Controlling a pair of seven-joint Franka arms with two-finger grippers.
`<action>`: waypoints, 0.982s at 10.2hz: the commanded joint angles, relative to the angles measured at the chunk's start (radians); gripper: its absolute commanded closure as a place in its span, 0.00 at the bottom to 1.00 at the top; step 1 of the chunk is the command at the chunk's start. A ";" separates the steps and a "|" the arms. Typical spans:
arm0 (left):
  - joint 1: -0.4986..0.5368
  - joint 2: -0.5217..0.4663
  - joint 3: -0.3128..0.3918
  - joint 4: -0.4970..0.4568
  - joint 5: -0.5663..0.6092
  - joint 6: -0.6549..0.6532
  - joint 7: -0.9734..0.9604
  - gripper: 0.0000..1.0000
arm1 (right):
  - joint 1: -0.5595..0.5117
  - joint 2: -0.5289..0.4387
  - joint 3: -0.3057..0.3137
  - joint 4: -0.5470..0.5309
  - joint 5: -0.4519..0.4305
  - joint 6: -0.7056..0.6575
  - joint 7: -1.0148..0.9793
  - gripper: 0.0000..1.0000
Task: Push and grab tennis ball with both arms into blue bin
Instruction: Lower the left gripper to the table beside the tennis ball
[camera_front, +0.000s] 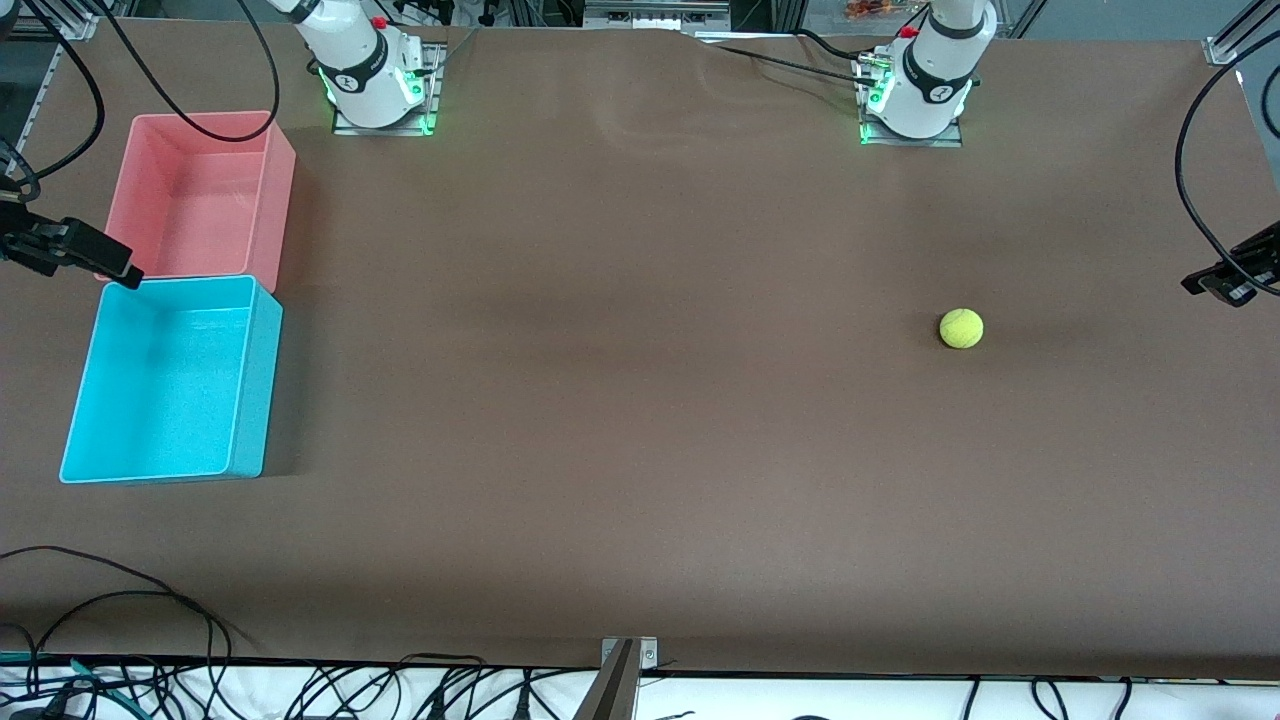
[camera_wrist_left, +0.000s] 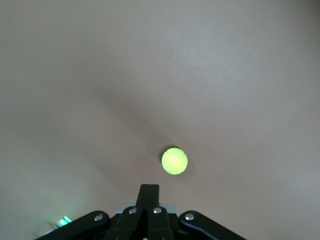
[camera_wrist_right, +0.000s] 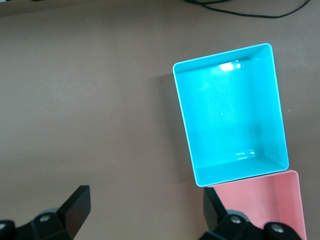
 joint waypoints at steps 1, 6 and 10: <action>0.019 0.018 -0.015 -0.020 -0.038 0.031 -0.351 1.00 | -0.002 0.009 0.007 0.024 0.016 -0.008 0.002 0.00; 0.002 0.020 -0.093 -0.198 0.061 0.258 -0.825 1.00 | -0.004 0.012 0.008 0.024 0.018 -0.008 0.000 0.00; 0.024 -0.072 -0.101 -0.510 0.025 0.538 -0.879 1.00 | -0.008 0.011 0.005 0.024 0.018 -0.008 -0.003 0.00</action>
